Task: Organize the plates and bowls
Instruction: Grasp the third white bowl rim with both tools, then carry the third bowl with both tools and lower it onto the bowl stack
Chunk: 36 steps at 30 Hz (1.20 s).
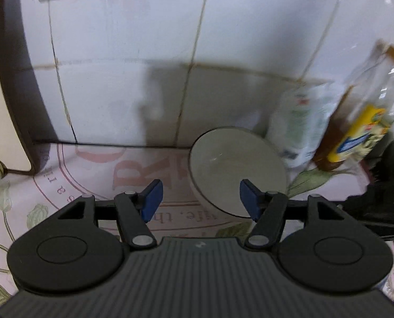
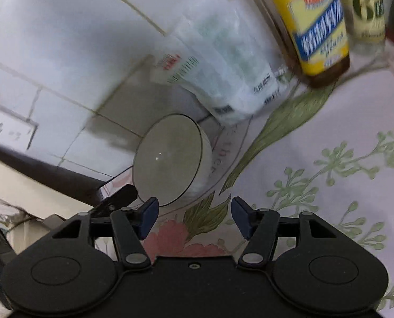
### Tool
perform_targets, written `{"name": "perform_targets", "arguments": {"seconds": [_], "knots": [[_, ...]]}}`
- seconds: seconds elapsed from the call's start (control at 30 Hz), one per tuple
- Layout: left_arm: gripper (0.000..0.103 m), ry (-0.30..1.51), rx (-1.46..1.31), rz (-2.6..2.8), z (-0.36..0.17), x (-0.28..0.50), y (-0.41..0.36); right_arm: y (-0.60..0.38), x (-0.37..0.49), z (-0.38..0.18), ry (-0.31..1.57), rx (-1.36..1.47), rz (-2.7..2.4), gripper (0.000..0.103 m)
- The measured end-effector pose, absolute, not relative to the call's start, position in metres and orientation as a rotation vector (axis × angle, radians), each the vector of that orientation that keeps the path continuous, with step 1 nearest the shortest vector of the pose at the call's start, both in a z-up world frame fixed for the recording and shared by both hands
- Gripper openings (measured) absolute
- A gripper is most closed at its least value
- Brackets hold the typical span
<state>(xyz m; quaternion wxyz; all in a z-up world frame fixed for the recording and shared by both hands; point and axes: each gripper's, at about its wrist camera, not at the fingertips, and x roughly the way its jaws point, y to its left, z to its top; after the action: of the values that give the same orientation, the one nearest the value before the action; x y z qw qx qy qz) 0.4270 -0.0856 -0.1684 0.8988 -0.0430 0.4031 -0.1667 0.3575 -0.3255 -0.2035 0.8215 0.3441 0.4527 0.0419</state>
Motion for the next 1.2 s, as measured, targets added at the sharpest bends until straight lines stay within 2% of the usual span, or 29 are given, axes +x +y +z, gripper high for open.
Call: {"name": "perform_targets", "arguments": {"seconds": [0.23,0.33,0.37,0.4,0.43,0.5,0.7,0.93,1.2], "knots": [[0.056,0.935,-0.058,-0.319,-0.188,0.444,-0.096,-0.324,0.39,-0.212,0.972,0.73,0.094,0.066],[0.043,0.934,-0.029,-0.32,-0.192,0.441,-0.103,-0.325,0.401,-0.223,0.979,0.741,0.086,0.065],[0.034,0.929,-0.022,-0.324,-0.192,0.44,-0.105,-0.325,0.403,-0.226,0.982,0.746,0.075,0.064],[0.026,0.932,-0.019,-0.327,-0.192,0.439,-0.107,-0.325,0.404,-0.228,0.981,0.752,0.059,0.051],[0.023,0.94,-0.023,-0.325,-0.191,0.439,-0.108,-0.327,0.403,-0.229,0.964,0.769,0.03,0.03],[0.016,0.948,-0.049,-0.291,-0.189,0.44,-0.107,-0.328,0.402,-0.23,0.933,0.772,0.006,0.016],[0.014,1.019,-0.064,-0.228,-0.18,0.434,-0.112,-0.32,0.397,-0.225,0.934,0.733,0.014,0.014],[0.014,1.076,-0.058,-0.242,-0.142,0.392,-0.11,-0.314,0.346,-0.188,0.912,0.742,0.021,0.015],[0.013,0.985,-0.031,-0.28,-0.073,0.321,-0.117,-0.323,0.262,-0.129,0.826,0.713,0.089,0.015]]}}
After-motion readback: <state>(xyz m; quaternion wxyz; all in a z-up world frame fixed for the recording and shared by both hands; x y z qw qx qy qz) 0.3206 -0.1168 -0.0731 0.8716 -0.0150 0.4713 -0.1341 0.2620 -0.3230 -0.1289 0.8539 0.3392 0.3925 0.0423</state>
